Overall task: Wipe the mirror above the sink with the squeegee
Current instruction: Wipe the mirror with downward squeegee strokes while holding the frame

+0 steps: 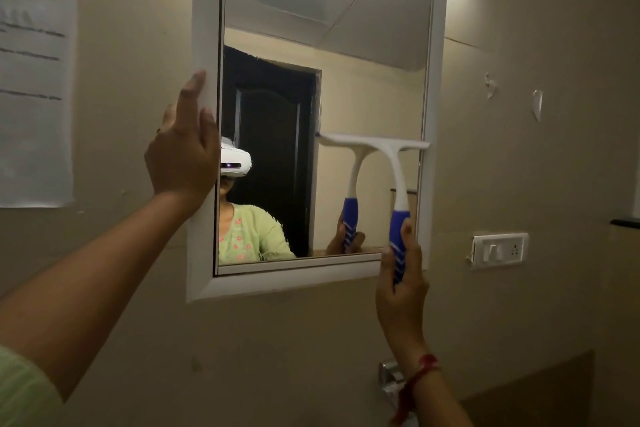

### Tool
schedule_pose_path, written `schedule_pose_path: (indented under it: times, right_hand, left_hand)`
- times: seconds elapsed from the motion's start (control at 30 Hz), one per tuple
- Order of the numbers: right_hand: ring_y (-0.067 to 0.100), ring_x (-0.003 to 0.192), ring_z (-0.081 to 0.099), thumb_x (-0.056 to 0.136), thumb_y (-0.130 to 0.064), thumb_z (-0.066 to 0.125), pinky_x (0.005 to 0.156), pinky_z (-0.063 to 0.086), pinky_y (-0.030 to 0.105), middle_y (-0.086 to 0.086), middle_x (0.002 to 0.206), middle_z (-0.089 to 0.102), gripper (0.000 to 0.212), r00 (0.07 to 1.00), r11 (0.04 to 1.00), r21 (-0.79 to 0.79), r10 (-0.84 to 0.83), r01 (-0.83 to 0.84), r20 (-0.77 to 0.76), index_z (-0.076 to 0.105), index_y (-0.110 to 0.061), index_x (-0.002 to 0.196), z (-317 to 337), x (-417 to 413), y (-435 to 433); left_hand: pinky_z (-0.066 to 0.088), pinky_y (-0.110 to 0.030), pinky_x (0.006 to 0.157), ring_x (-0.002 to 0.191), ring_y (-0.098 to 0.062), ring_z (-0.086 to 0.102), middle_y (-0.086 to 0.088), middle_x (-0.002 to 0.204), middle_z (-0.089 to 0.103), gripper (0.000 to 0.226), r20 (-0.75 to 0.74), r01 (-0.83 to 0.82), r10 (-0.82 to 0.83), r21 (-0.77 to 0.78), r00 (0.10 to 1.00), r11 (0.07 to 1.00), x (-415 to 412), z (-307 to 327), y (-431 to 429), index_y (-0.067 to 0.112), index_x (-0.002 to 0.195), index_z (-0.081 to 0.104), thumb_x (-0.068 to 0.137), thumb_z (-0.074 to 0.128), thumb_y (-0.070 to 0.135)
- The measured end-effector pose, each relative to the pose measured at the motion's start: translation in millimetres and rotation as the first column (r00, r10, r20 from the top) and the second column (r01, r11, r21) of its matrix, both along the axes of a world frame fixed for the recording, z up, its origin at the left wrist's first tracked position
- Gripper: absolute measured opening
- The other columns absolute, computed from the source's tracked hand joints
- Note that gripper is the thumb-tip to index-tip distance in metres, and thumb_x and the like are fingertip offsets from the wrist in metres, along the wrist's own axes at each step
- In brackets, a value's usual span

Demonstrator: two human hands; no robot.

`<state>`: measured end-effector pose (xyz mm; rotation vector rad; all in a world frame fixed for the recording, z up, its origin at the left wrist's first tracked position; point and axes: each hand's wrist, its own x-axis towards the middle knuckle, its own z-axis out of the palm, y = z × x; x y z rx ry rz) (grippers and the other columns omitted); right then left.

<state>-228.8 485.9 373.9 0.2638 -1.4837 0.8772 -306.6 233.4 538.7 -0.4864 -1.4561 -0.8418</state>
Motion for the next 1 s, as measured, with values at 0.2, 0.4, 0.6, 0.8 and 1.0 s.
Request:
schedule_pose_path:
  times: [0.2,0.4,0.6,0.8,1.0]
  right_hand:
    - [-0.011,0.109,0.049,0.095,-0.022,0.044,0.080,0.045,0.005,-0.045,0.124,0.035,0.051,0.999,0.999,0.003,-0.035,0.035,-0.024,0.025,-0.032,0.141,46,1,-2]
    - [0.001,0.079,0.061,0.090,-0.033,0.043,0.060,0.051,0.010,-0.023,0.111,0.053,0.053,0.996,0.999,-0.048,0.011,-0.006,0.092,0.024,-0.048,0.136,-36,13,4]
    - [0.006,0.075,0.060,0.088,-0.039,0.042,0.061,0.054,0.015,0.006,0.114,0.055,0.051,0.997,1.000,-0.011,-0.002,0.003,0.082,0.026,-0.043,0.136,-18,16,10]
    - [0.000,0.089,0.059,0.091,-0.025,0.045,0.068,0.052,0.011,-0.020,0.126,0.048,0.052,0.999,0.999,-0.025,0.026,-0.026,0.021,0.029,-0.034,0.139,-18,7,1]
    - [-0.004,0.087,0.059,0.091,-0.022,0.046,0.065,0.049,0.006,-0.032,0.121,0.046,0.051,0.997,0.995,-0.081,0.068,-0.066,0.026,0.031,-0.039,0.137,-22,11,-6]
  left_hand:
    - [0.033,-0.029,0.060,0.074,-0.035,0.057,-0.020,0.111,0.059,0.039,-0.008,-0.015,0.015,0.004,1.000,1.000,-1,0,-1,0.024,0.138,0.035,0.099,0.034,0.025]
    - [0.034,-0.029,0.058,0.070,-0.028,0.054,-0.019,0.110,0.059,0.039,-0.006,0.003,-0.003,0.004,1.000,1.000,-4,0,-1,0.025,0.139,0.034,0.099,0.033,0.026]
    - [0.034,-0.028,0.057,0.066,-0.016,0.044,-0.020,0.103,0.060,0.040,-0.020,0.017,-0.017,0.000,1.000,1.000,-6,0,-1,0.023,0.139,0.034,0.100,0.032,0.027]
    - [0.038,-0.029,0.061,0.075,-0.031,0.057,-0.019,0.110,0.059,0.040,-0.012,0.008,-0.008,-0.007,1.000,1.000,-6,1,-2,0.023,0.140,0.032,0.100,0.031,0.028]
    - [0.039,-0.032,0.063,0.078,-0.034,0.058,-0.018,0.114,0.058,0.040,-0.010,0.003,-0.003,-0.001,1.000,1.000,-7,1,-1,0.025,0.140,0.032,0.099,0.030,0.029]
